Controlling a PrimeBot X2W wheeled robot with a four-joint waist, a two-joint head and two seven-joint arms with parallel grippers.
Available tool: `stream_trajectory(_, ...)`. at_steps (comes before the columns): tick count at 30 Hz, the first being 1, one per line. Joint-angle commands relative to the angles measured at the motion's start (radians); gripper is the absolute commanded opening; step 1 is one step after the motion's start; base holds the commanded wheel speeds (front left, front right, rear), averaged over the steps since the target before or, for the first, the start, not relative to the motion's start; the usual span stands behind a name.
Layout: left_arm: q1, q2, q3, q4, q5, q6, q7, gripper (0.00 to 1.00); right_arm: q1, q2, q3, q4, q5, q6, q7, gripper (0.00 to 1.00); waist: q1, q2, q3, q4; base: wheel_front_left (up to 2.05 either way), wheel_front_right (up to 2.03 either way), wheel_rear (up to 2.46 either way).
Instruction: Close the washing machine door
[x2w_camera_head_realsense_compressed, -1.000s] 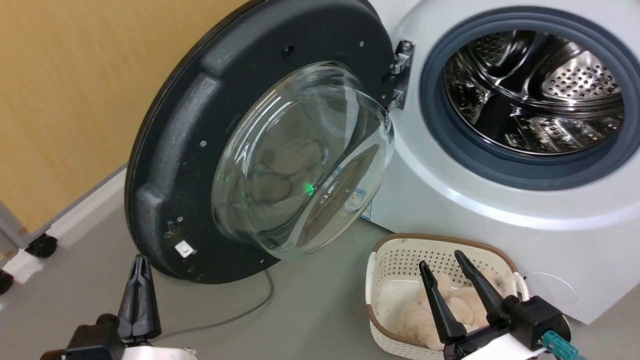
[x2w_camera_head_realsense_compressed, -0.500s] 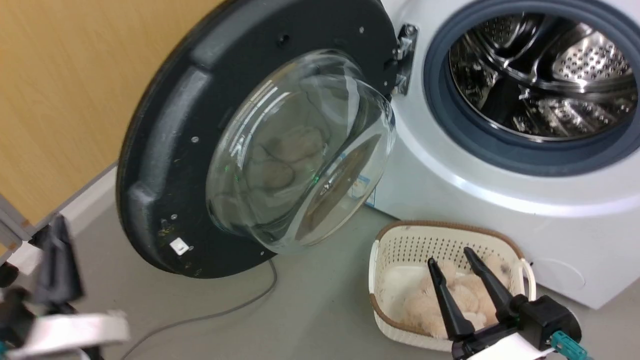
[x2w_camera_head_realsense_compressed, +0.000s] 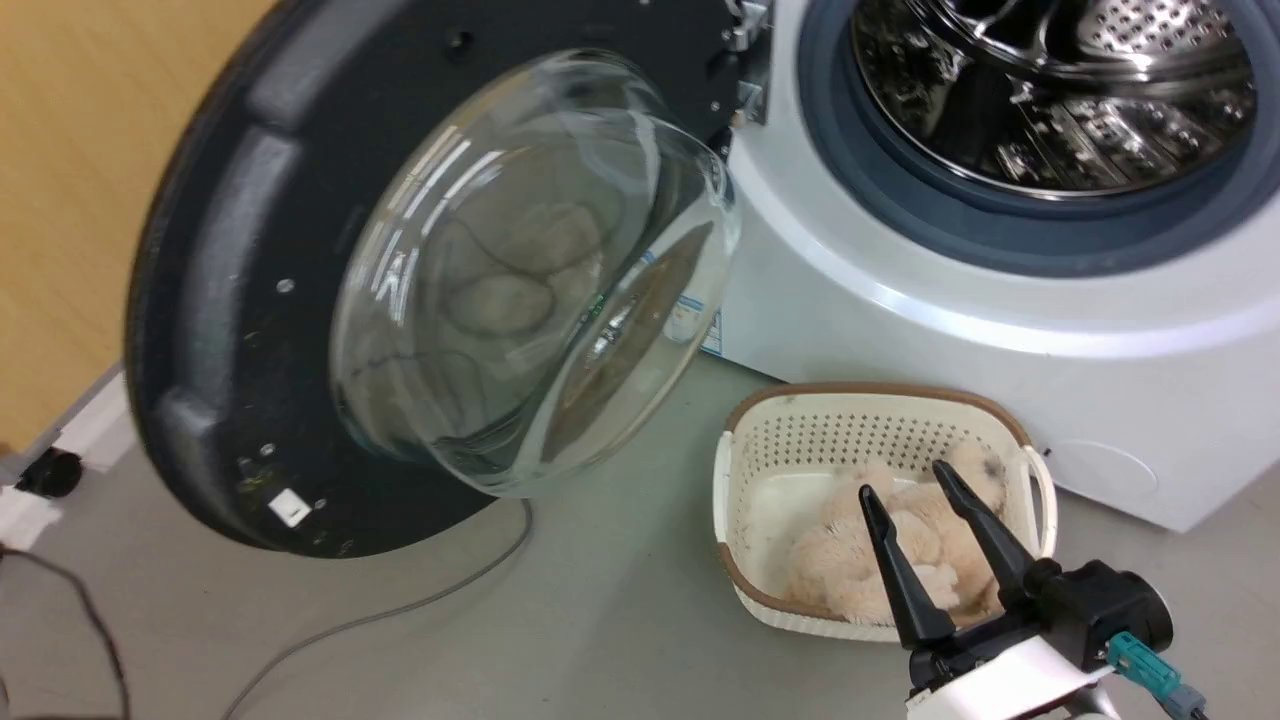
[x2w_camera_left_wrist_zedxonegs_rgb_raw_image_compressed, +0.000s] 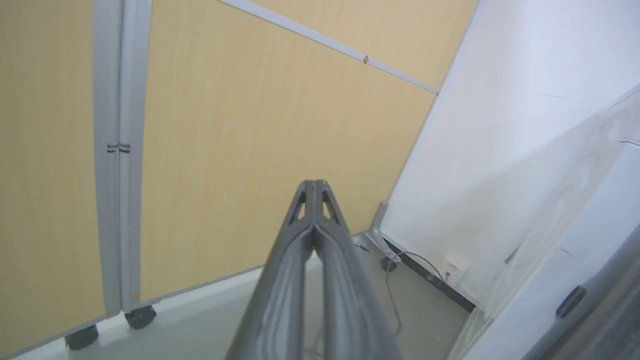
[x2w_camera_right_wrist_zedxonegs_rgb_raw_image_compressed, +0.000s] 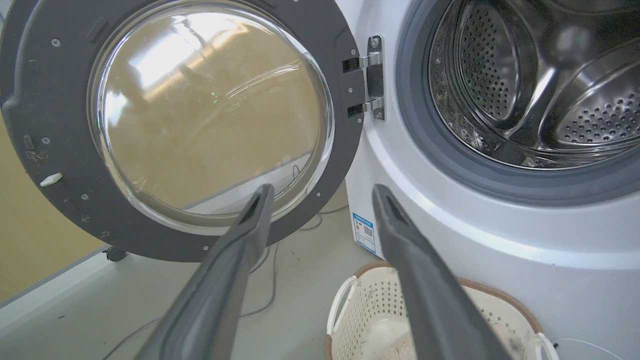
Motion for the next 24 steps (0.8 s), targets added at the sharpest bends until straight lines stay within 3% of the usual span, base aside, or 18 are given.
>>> stream_trajectory(1, -0.03, -0.001, 0.008, 0.034, -0.05, -0.007, 0.028, 0.0, -0.016, -0.004, 0.0, 0.001, -0.007, 0.001, -0.004, 1.0, 0.0, 0.0, 0.009, -0.011, 0.0, 0.0, 0.0)
stream_trajectory(10, -0.123, -0.014, 0.078, 0.236, -0.459, -0.009, 0.423, 0.0, -0.017, 0.002, -0.008, 0.005, -0.008, 0.001, -0.004, 1.0, 0.0, 0.0, 0.008, -0.038, 0.0, 0.0, 0.0)
stream_trajectory(18, -0.048, -0.06, 0.038, 0.136, -0.676, -0.01, 0.738, 0.0, -0.009, 0.017, -0.023, 0.011, -0.008, 0.001, -0.004, 1.0, 0.0, 0.0, -0.025, -0.054, 0.0, 0.0, 0.0)
stream_trajectory(24, 0.068, -0.085, 0.008, -0.003, -0.776, -0.01, 0.891, 0.0, 0.02, 0.032, -0.044, 0.017, -0.006, 0.001, -0.004, 1.0, 0.0, 0.0, -0.074, -0.075, 0.0, 0.0, 0.0)
